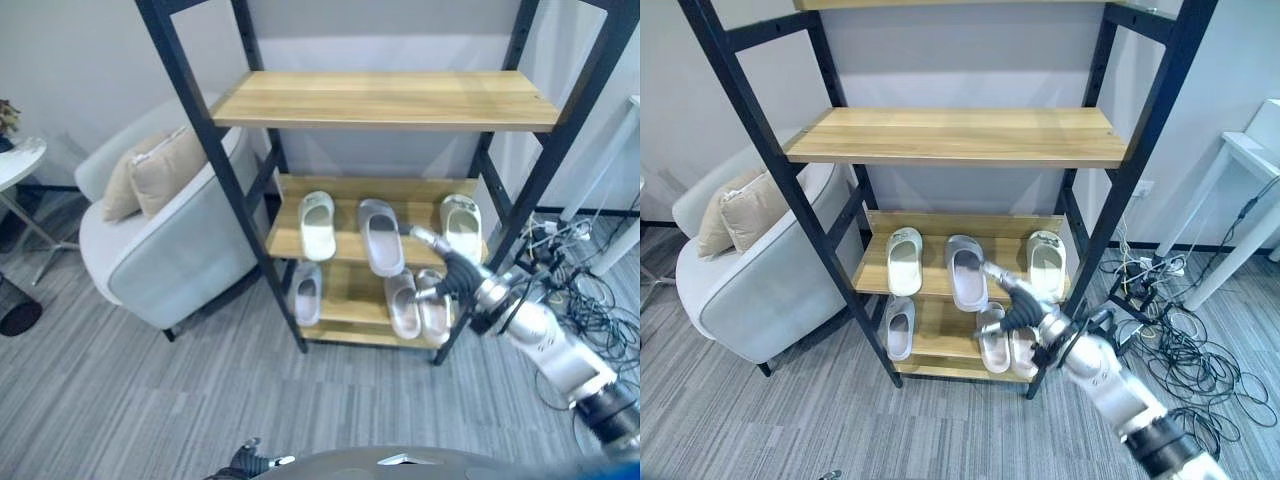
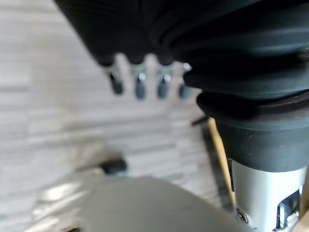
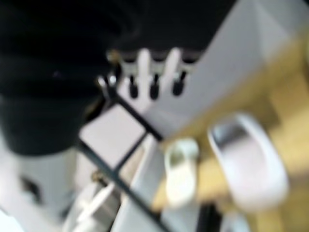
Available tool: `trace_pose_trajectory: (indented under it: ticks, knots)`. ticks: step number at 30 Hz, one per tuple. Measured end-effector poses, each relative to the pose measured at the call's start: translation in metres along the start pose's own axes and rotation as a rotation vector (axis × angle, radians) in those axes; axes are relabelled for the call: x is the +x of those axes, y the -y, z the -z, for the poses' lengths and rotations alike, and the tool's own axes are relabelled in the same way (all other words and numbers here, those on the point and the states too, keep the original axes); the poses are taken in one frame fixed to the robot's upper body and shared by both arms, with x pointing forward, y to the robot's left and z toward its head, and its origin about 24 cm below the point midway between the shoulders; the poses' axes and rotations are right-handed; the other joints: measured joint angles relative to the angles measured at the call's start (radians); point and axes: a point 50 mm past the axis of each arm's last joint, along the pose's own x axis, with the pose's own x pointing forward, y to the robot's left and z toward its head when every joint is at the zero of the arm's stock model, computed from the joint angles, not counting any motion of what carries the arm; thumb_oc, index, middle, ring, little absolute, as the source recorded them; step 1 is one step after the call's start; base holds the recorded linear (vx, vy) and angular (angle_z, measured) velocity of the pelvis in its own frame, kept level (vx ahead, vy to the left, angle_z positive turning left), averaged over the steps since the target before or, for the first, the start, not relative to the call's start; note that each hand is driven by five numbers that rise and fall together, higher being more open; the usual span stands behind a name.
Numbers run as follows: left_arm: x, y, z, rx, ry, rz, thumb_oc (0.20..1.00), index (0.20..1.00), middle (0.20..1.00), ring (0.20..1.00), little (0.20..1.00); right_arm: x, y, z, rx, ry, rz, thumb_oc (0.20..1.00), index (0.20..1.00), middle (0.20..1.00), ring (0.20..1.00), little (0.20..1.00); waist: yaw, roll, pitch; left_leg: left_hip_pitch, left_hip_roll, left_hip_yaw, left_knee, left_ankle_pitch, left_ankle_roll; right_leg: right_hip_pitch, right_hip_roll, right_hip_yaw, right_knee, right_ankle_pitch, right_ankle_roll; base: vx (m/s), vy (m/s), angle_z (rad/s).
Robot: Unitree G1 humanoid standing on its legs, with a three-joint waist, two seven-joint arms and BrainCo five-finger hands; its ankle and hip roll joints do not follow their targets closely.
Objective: Arrange the slippers neatly on the shoe rack.
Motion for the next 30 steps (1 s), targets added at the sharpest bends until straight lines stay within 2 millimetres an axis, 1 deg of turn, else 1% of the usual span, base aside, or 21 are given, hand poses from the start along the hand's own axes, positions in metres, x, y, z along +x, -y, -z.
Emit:
trace_pose_trajectory:
  ticks: [1, 3, 4, 6, 8, 11, 13, 15, 16, 17, 18, 20, 21, 22, 24, 25, 27, 30]
  knots:
    - [0.0, -0.001, 0.0, 0.0, 0.002, -0.003, 1.0, 1.0, 1.0, 1.0, 1.0, 0.005, 0.008, 0.012, -0.071, -0.049, 0.029, 1.0, 1.0, 1.0, 1.0, 1.0, 0.008, -0.006, 0.004, 0.0, -0.001, -0.002, 0.003, 0.0, 0.0, -0.002, -0.001, -0.002, 0.0, -0.001, 0.002, 0.08, -0.003, -0.02]
    - [0.0, -0.002, -0.001, 0.013, 0.011, -0.002, 1.0, 1.0, 1.0, 1.0, 1.0, 0.016, 0.016, 0.019, -0.144, -0.076, 0.051, 1.0, 1.0, 1.0, 1.0, 1.0, 0.014, -0.005, 0.008, -0.011, -0.001, 0.003, 0.004, 0.0, 0.001, -0.014, -0.001, 0.005, 0.0, -0.001, 0.002, 0.08, 0.005, -0.09]
    - [0.001, -0.002, -0.003, 0.026, 0.016, 0.001, 1.0, 1.0, 1.0, 1.0, 1.0, 0.023, 0.023, 0.025, -0.15, -0.104, 0.093, 1.0, 1.0, 1.0, 1.0, 1.0, 0.015, -0.004, 0.013, -0.014, -0.001, 0.006, 0.004, 0.0, 0.001, -0.019, -0.001, 0.007, 0.0, 0.001, 0.003, 0.07, 0.006, -0.07]
    - [0.002, -0.002, -0.007, 0.041, 0.027, 0.003, 1.0, 1.0, 1.0, 1.0, 1.0, 0.025, 0.031, 0.037, -0.169, -0.168, 0.12, 1.0, 1.0, 1.0, 1.0, 1.0, 0.023, -0.003, 0.015, -0.014, -0.001, 0.006, 0.004, 0.0, 0.001, -0.021, -0.001, 0.006, 0.0, 0.001, 0.003, 0.06, 0.004, 0.01]
    - [0.002, -0.002, -0.009, 0.036, 0.036, 0.005, 1.0, 1.0, 1.0, 1.0, 1.0, 0.031, 0.042, 0.041, -0.194, -0.197, 0.159, 1.0, 1.0, 1.0, 1.0, 1.0, 0.03, 0.0, 0.025, -0.021, -0.001, 0.004, 0.004, 0.0, 0.001, -0.029, 0.0, 0.005, 0.0, 0.002, 0.001, 0.06, 0.006, 0.01]
    - [0.003, -0.002, -0.013, 0.031, 0.044, 0.004, 1.0, 1.0, 1.0, 1.0, 1.0, 0.041, 0.05, 0.045, -0.221, -0.227, 0.172, 1.0, 1.0, 1.0, 1.0, 1.0, 0.034, 0.007, 0.04, -0.047, -0.002, 0.005, 0.004, 0.003, 0.0, -0.054, 0.0, 0.006, 0.0, 0.005, -0.001, 0.01, 0.004, 0.0]
    - [0.004, -0.002, -0.017, 0.026, 0.055, 0.004, 1.0, 1.0, 1.0, 1.0, 1.0, 0.045, 0.056, 0.046, -0.234, -0.239, 0.19, 1.0, 1.0, 1.0, 1.0, 1.0, 0.036, 0.011, 0.064, -0.057, -0.002, 0.003, 0.004, 0.006, -0.001, -0.064, 0.001, 0.004, 0.0, 0.009, -0.003, 0.0, 0.0, 0.0]
    - [0.004, -0.003, -0.02, 0.027, 0.062, 0.002, 1.0, 1.0, 1.0, 1.0, 1.0, 0.048, 0.056, 0.045, -0.242, -0.242, 0.182, 1.0, 1.0, 1.0, 1.0, 1.0, 0.036, 0.012, 0.065, -0.086, -0.002, 0.002, 0.009, 0.008, -0.001, -0.09, 0.002, 0.002, 0.0, 0.014, -0.006, -0.07, 0.003, 0.02]
    - [0.005, -0.003, -0.022, 0.027, 0.068, 0.0, 1.0, 1.0, 1.0, 1.0, 1.0, 0.049, 0.056, 0.045, -0.242, -0.241, 0.183, 1.0, 1.0, 1.0, 1.0, 1.0, 0.04, 0.011, 0.076, -0.088, -0.002, 0.002, 0.011, 0.008, -0.002, -0.092, 0.002, 0.002, 0.0, 0.014, -0.006, -0.08, 0.008, 0.0]
    - [0.006, -0.006, -0.027, 0.015, 0.079, -0.007, 1.0, 1.0, 1.0, 1.0, 1.0, 0.055, 0.06, 0.045, -0.251, -0.247, 0.181, 1.0, 1.0, 1.0, 1.0, 1.0, 0.044, 0.01, 0.086, -0.123, -0.003, 0.001, 0.026, 0.008, -0.003, -0.12, 0.001, 0.003, 0.0, 0.018, -0.004, -0.09, 0.004, -0.02]
    - [0.007, -0.008, -0.035, 0.026, 0.1, -0.01, 1.0, 1.0, 1.0, 1.0, 1.0, 0.061, 0.072, 0.042, -0.281, -0.242, 0.196, 1.0, 1.0, 1.0, 1.0, 1.0, 0.046, 0.009, 0.098, -0.163, -0.005, -0.001, 0.035, 0.011, -0.005, -0.156, 0.001, 0.003, 0.001, 0.022, -0.002, -0.08, 0.014, 0.0]
    - [0.009, -0.01, -0.054, 0.051, 0.163, -0.009, 1.0, 1.0, 1.0, 1.0, 1.0, 0.064, 0.098, 0.036, -0.32, -0.232, 0.244, 1.0, 1.0, 1.0, 1.0, 1.0, 0.062, 0.006, 0.149, -0.22, -0.007, -0.004, 0.057, 0.021, -0.008, -0.2, 0.0, 0.001, 0.004, 0.045, -0.005, -0.05, 0.011, 0.07]
    - [0.011, -0.015, -0.069, 0.078, 0.207, -0.029, 1.0, 1.0, 1.0, 1.0, 1.0, 0.066, 0.118, 0.041, -0.333, -0.29, 0.286, 1.0, 1.0, 1.0, 1.0, 1.0, 0.082, 0.003, 0.191, -0.253, -0.009, -0.008, 0.067, 0.025, -0.01, -0.227, 0.001, -0.003, 0.003, 0.054, -0.008, 0.0, 0.024, 0.09]
    - [0.011, -0.015, -0.07, 0.075, 0.213, -0.034, 1.0, 1.0, 1.0, 1.0, 1.0, 0.068, 0.116, 0.04, -0.324, -0.282, 0.284, 1.0, 1.0, 1.0, 1.0, 1.0, 0.087, 0.0, 0.201, -0.253, -0.009, -0.009, 0.065, 0.025, -0.01, -0.226, 0.001, -0.003, 0.003, 0.054, -0.008, 0.01, 0.035, 0.08]
    - [0.011, -0.023, -0.081, 0.042, 0.242, -0.059, 1.0, 1.0, 1.0, 1.0, 1.0, 0.074, 0.125, 0.029, -0.312, -0.245, 0.318, 1.0, 1.0, 1.0, 1.0, 1.0, 0.088, -0.006, 0.249, -0.263, -0.015, -0.008, 0.065, 0.026, -0.008, -0.237, -0.004, -0.003, 0.003, 0.053, -0.007, 0.02, 0.038, 0.01]
    - [0.011, -0.025, -0.084, 0.039, 0.255, -0.073, 1.0, 1.0, 1.0, 1.0, 1.0, 0.076, 0.129, 0.026, -0.3, -0.235, 0.341, 1.0, 1.0, 1.0, 1.0, 1.0, 0.09, -0.008, 0.258, -0.283, -0.016, -0.009, 0.069, 0.027, -0.007, -0.255, -0.006, -0.003, 0.003, 0.05, -0.002, 0.04, 0.033, -0.01]
    - [0.01, -0.025, -0.09, 0.028, 0.284, -0.08, 1.0, 1.0, 1.0, 1.0, 1.0, 0.078, 0.143, 0.022, -0.289, -0.232, 0.396, 1.0, 1.0, 1.0, 1.0, 1.0, 0.09, -0.011, 0.269, -0.327, -0.02, -0.009, 0.074, 0.032, -0.004, -0.295, -0.01, -0.003, 0.003, 0.066, -0.005, 0.03, 0.028, 0.02]
    - [0.01, -0.023, -0.091, 0.005, 0.29, -0.087, 1.0, 1.0, 1.0, 1.0, 1.0, 0.078, 0.142, 0.021, -0.288, -0.23, 0.402, 1.0, 1.0, 1.0, 1.0, 1.0, 0.11, -0.013, 0.275, -0.329, -0.026, -0.006, 0.072, 0.032, -0.004, -0.299, -0.016, -0.003, 0.002, 0.065, -0.003, 0.0, 0.0, 0.0]
